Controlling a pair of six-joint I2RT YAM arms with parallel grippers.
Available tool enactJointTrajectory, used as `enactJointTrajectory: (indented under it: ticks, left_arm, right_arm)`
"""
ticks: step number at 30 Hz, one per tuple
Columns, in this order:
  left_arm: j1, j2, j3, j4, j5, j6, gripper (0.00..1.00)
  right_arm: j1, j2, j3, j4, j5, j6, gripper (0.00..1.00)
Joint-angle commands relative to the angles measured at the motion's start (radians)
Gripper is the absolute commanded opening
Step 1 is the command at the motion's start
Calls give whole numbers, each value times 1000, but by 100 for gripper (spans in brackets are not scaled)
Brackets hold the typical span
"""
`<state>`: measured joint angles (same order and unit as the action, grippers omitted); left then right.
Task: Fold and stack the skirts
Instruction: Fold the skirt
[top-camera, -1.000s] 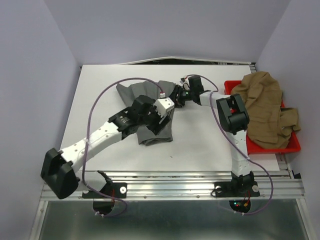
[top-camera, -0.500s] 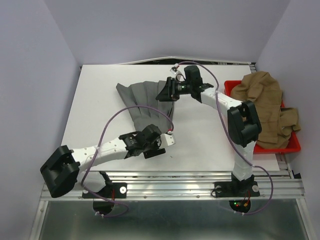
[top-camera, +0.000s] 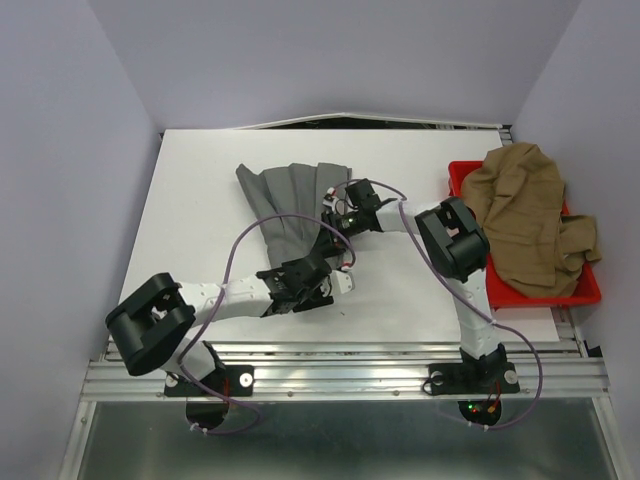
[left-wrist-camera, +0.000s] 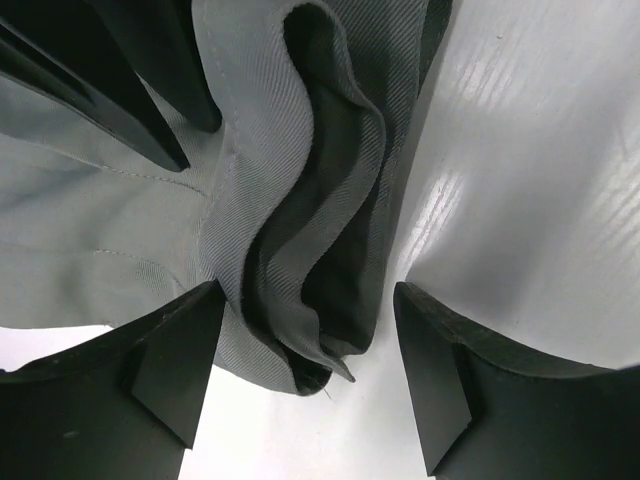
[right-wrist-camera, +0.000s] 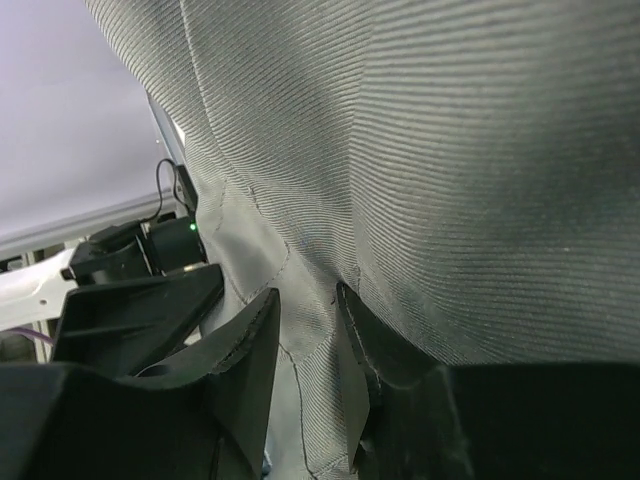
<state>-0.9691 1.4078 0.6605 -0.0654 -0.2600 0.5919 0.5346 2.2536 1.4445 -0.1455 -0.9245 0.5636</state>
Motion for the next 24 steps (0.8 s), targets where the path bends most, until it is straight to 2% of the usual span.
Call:
enactJointTrajectory:
  ticks: [1, 5, 8, 12, 14, 16, 17, 19, 24]
  left_arm:
    - [-8, 40, -33, 59, -47, 34, 80]
    - [-8, 85, -53, 113, -28, 72, 79]
    - [-3, 125, -55, 118, 2, 101, 74]
    - [21, 137, -41, 124, 42, 137, 56]
    - [26, 145, -27, 110, 60, 137, 36]
    - [29, 143, -12, 84, 70, 135, 30]
    - [30, 135, -7, 75, 73, 135, 23]
    - [33, 108, 11, 26, 87, 129, 16]
    - [38, 56, 60, -106, 142, 115, 2]
  right_arm:
    - [1, 32, 16, -68, 88, -116, 35]
    - [1, 98, 60, -123, 115, -142, 34]
    - [1, 115, 76, -154, 131, -153, 34]
    - [1, 121, 71, -158, 127, -153, 34]
    - [1, 124, 70, -158, 125, -153, 33]
    - [1, 121, 63, -158, 127, -153, 33]
    - [1, 113, 60, -158, 128, -154, 33]
    - [1, 109, 48, -157, 124, -151, 33]
    - [1, 81, 8, -154, 112, -149, 31]
